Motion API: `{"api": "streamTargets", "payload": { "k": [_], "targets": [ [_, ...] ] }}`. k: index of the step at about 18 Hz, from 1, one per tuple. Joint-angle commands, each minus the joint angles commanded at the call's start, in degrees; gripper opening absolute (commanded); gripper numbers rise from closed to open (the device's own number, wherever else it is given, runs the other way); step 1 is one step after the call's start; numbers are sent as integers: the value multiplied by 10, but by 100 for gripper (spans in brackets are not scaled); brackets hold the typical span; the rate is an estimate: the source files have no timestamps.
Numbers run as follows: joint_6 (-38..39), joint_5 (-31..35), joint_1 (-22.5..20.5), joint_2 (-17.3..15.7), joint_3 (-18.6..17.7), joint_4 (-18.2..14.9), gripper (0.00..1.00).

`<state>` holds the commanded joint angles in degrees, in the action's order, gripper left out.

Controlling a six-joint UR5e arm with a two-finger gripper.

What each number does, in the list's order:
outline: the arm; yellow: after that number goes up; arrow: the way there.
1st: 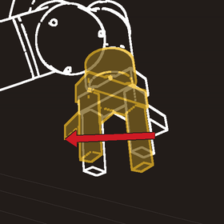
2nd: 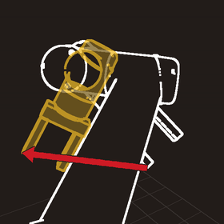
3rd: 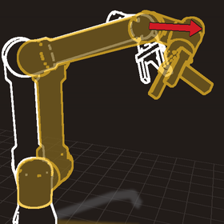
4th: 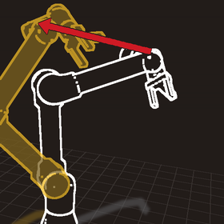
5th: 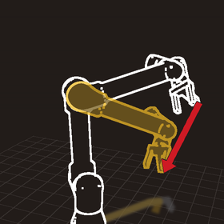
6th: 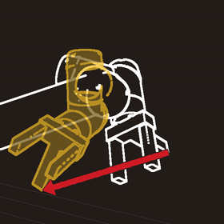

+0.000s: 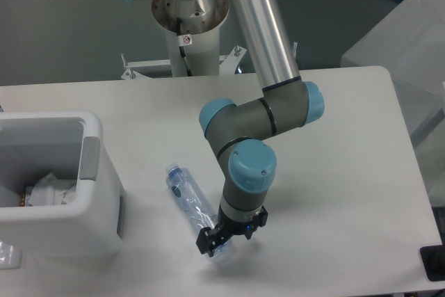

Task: Place the trash in the trash can
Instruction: 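Move the gripper over the clear water bottle and lower it, then close the gripper around the bottle's end and adjust the grip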

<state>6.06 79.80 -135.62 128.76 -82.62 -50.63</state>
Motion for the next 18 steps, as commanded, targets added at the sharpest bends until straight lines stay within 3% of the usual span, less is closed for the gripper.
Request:
{"api": "streamTargets", "payload": {
  "k": [18],
  "targets": [
    [-2,25,13,24,3,1,100]
  ]
}}
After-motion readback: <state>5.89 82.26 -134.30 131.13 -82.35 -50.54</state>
